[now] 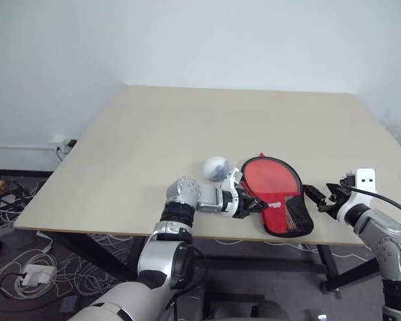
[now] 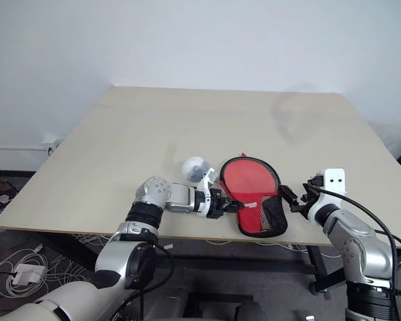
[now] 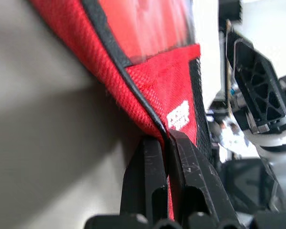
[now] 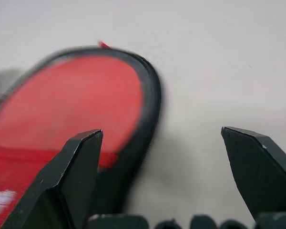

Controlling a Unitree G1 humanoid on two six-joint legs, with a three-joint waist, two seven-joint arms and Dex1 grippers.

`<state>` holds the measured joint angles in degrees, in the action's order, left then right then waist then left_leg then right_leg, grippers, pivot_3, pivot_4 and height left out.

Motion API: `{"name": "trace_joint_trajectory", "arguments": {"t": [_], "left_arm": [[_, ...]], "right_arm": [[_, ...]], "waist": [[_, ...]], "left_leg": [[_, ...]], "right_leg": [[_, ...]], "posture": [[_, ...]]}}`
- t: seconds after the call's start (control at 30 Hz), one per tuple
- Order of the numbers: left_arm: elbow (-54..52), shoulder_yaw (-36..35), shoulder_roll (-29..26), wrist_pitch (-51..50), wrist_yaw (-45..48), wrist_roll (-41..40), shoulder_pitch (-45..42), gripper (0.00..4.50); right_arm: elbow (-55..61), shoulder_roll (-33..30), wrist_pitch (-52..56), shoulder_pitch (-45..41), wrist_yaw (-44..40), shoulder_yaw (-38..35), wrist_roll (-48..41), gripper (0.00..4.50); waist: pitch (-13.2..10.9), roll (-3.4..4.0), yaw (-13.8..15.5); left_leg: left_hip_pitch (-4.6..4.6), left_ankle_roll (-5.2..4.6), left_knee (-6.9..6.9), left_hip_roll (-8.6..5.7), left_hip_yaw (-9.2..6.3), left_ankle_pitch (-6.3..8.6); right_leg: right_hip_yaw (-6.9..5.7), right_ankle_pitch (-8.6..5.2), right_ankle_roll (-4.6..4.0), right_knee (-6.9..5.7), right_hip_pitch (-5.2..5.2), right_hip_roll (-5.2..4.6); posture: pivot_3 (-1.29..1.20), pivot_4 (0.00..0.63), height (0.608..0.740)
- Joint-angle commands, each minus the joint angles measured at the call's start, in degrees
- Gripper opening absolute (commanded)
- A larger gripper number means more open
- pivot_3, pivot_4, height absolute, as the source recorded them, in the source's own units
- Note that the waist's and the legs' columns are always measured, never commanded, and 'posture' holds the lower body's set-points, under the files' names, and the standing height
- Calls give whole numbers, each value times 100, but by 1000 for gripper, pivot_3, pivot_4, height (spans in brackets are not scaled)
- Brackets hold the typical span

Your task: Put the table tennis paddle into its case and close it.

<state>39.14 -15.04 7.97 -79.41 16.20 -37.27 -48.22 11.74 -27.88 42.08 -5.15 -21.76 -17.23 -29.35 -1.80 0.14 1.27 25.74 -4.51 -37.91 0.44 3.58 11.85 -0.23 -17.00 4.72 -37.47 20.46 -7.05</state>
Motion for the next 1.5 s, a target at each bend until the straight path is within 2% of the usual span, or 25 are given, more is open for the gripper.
{"name": "trace_joint_trajectory", "arguments": {"t": [0.03, 0.13, 0.27, 0.43, 0.6, 0.7, 0.8, 1.0, 1.23, 1.4, 1.5], "left_arm": [[-453, -217, 74, -809, -38, -289, -197, 29], [-694, -129, -58, -1224, -3, -525, -117, 29], [-532, 1438, -461, -1309, -3, -1602, 219, 29], [-519, 2303, -742, -1309, -292, -2711, 303, 29], [-413, 2121, -606, -1309, -1037, -2944, 326, 29], [-912, 2135, -549, -1309, -1125, -2971, 445, 29], [-1192, 2167, -535, -1309, -1169, -2991, 505, 707], [-1224, 2133, -694, -1309, -1215, -3108, 512, 2657], [-2010, 2219, -1349, -1309, -605, -2790, 421, 2657], [-3158, 2476, -2280, -1225, 156, -2519, 678, 2657], [-3806, 2643, -2889, -616, 889, -2216, 838, 2657]], "right_arm": [[196, -48, -123, -44, 43, -196, -1, 4331], [125, -23, -132, -76, 146, -240, 39, 4331], [101, -50, -139, -126, 203, -278, 35, 4331], [87, -63, -141, -194, 230, -278, 49, 4331], [153, -56, -144, -151, 253, -273, 66, 4331], [146, -16, -170, -76, 307, -255, 118, 4331], [151, 0, -171, -68, 334, -201, 148, 4331], [114, -27, -100, -168, 320, -197, 147, 4331], [142, -15, -82, -219, 311, -202, 113, 4331], [273, -73, 170, -424, 164, -250, -184, 4331], [694, -129, 339, -319, -199, -19, -466, 4331]], "waist": [[0, 0, -39], [0, 0, -71], [1, 2, -73], [1, 3, -70], [1, 3, -70], [1, 3, -70], [1, 3, -72], [1, 4, -76], [1, 5, -78], [2, 8, -116], [1, 9, -117]], "left_leg": [[0, 0, 0, 0, -1, 0], [0, -4, 1, 0, -2, -3], [-3, -1, 3, 3, -2, -5], [-4, 8, 1, 19, -2, 1], [-4, 6, 1, 17, -2, 1], [-4, 6, 1, 14, -2, 1], [-3, 7, 2, 13, 0, 1], [-4, 9, 3, 8, 7, 1], [-4, 10, 4, 4, 11, 1], [-6, 13, 7, 4, 18, 1], [-10, 18, 12, 7, 18, 2]], "right_leg": [[0, 0, 0, 0, 0, 1], [-1, 0, 0, -1, 0, 3], [1, -1, 1, -3, -2, 4], [5, -1, 1, -4, -2, -3], [6, -1, 0, -3, -2, -4], [6, -1, 0, -2, -2, -4], [7, -1, -1, -2, -1, -4], [12, -2, -1, -2, 1, 1], [14, -1, -1, -3, 4, 2], [18, -1, -1, -4, 3, 5], [17, -1, -1, -1, 3, 9]], "posture": [[0, 0, 715], [0, 0, 715], [0, 0, 715], [0, 0, 715], [0, 0, 715], [0, 0, 715], [0, 0, 715], [0, 0, 715], [0, 0, 715], [0, 0, 715], [0, 0, 715]]}}
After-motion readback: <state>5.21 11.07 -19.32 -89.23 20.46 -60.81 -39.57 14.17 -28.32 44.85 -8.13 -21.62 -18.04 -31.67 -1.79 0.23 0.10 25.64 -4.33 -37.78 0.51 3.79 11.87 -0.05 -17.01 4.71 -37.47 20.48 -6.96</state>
